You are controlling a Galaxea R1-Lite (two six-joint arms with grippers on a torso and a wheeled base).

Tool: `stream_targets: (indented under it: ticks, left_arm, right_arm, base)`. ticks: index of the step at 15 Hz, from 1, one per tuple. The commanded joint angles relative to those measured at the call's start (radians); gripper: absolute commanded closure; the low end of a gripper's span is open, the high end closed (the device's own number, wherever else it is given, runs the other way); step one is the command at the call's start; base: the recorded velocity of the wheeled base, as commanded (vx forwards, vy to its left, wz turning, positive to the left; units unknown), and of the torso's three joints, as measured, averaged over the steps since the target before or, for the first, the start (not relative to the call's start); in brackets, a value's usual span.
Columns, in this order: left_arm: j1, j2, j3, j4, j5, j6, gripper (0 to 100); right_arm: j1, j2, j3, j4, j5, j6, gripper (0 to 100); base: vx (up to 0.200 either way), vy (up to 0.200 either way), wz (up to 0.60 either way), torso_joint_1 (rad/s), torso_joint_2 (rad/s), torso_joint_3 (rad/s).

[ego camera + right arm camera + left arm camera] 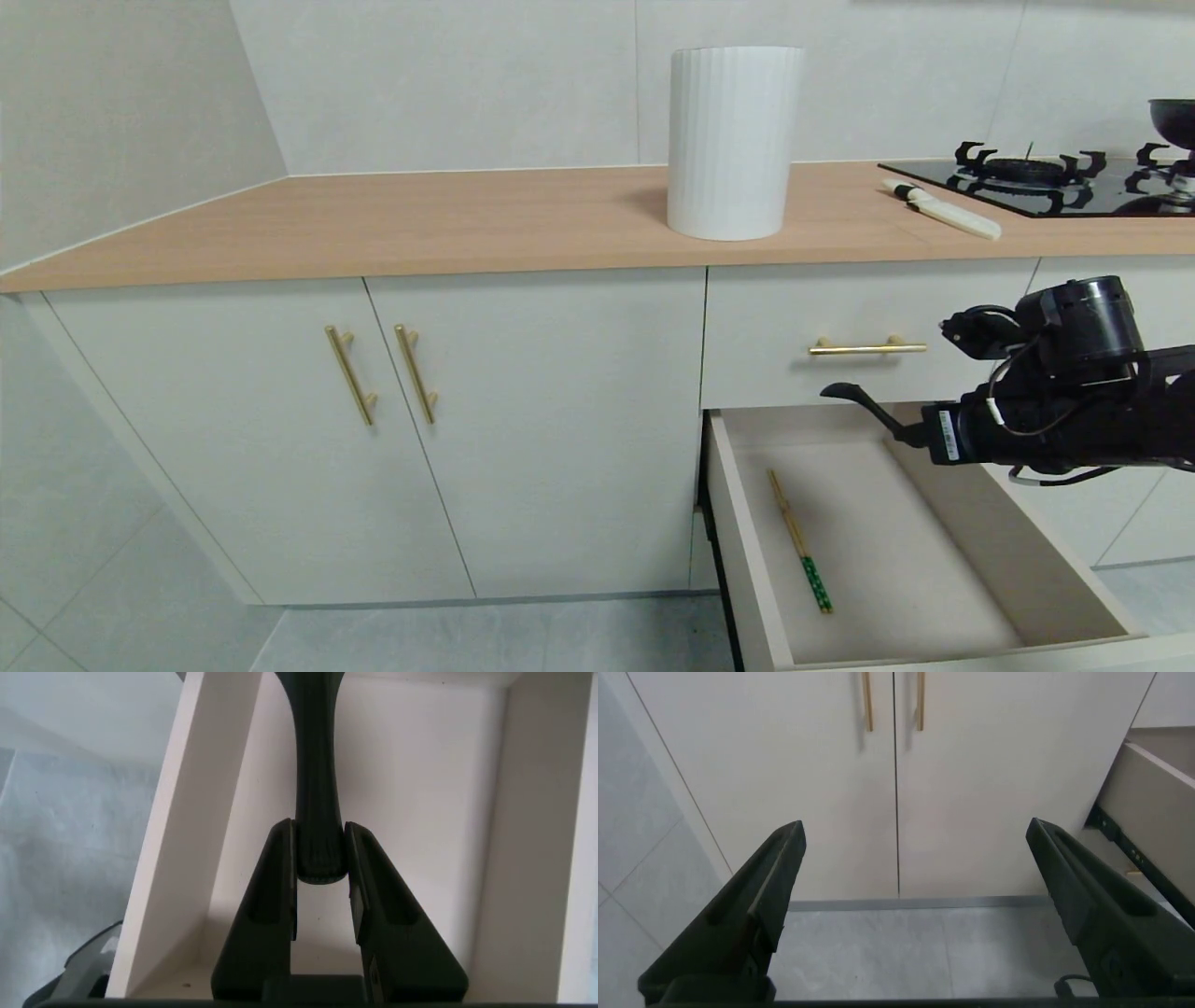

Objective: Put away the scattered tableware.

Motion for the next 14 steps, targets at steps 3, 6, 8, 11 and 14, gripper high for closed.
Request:
stream_targets:
  ticks: [3, 6, 8, 11, 14]
  left_arm:
    - [0.0, 0.002, 0.0, 0.0, 0.0, 0.0, 0]
    - [0.0, 0.002, 0.0, 0.0, 0.0, 0.0, 0]
    - [0.0, 0.002, 0.0, 0.0, 0.0, 0.0, 0]
    - [0.0, 0.002, 0.0, 0.0, 0.0, 0.0, 0]
    - [0.0, 0.002, 0.0, 0.0, 0.0, 0.0, 0]
  right_arm:
    - [0.0, 0.134, -0.004, -0.065, -0.058, 0.0, 100]
    - [0.0, 0.241, -0.009, -0.131, -0.11, 0.003, 100]
    - [0.0, 0.343, -0.012, -0.171, -0.112, 0.003, 100]
    - [0.002, 0.41, -0.021, -0.188, -0.113, 0.006, 100]
    - [0.0, 0.493, -0.032, -0.215, -0.115, 0.005, 100]
  base:
    - [0.0, 0.0, 0.0, 0.0, 0.0, 0.0]
    - [0.0, 0.0, 0.0, 0.0, 0.0, 0.0]
    - [0.0, 0.0, 0.0, 0.0, 0.0, 0.0]
    - [0.0, 0.0, 0.0, 0.0, 0.0, 0.0]
    - [0.0, 0.0, 0.0, 0.0, 0.0, 0.0]
